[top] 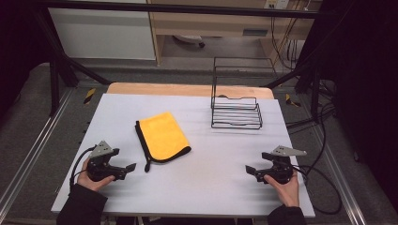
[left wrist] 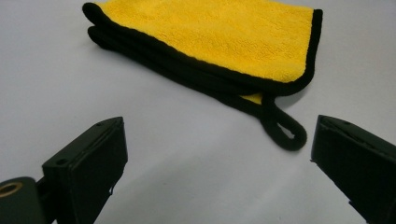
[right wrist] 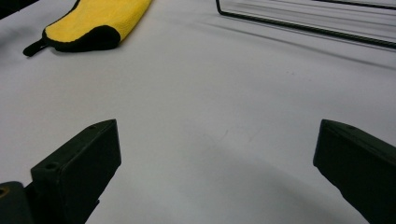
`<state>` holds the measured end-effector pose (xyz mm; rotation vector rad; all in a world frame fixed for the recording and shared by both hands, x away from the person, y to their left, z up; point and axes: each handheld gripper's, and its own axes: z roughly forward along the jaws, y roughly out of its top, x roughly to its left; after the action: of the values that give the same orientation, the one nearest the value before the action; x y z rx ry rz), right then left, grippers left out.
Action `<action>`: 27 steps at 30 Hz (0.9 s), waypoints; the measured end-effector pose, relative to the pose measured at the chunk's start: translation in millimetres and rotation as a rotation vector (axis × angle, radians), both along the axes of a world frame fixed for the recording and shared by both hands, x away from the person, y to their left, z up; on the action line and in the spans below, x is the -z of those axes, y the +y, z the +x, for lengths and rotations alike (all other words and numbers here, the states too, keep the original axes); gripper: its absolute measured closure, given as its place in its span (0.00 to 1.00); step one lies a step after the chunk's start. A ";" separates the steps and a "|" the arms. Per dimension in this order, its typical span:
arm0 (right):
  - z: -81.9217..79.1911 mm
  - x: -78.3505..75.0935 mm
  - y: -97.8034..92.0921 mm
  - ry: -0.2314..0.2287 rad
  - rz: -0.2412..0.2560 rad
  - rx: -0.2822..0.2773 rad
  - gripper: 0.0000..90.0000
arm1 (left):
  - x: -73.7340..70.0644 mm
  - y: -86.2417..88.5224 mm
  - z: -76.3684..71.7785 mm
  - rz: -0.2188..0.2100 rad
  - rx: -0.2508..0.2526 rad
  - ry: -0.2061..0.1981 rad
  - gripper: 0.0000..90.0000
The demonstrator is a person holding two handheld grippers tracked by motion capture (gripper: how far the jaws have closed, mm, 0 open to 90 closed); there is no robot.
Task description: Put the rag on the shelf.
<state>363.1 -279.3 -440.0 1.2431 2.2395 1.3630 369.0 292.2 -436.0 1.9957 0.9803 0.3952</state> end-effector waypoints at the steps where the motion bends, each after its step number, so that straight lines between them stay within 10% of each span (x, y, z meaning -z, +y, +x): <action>1: -0.2 -0.2 -0.2 0.000 -0.002 0.002 0.02 | 0.0 -0.1 0.1 0.001 -0.001 0.001 0.04; 27: 1.2 -4.6 43.2 -0.014 -0.059 -0.051 0.02 | -4.6 -28.0 4.0 -0.028 -0.050 0.045 0.18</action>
<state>364.3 -236.1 -435.4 1.1608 2.2996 1.3096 373.0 264.2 -431.3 1.9657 1.0602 0.3634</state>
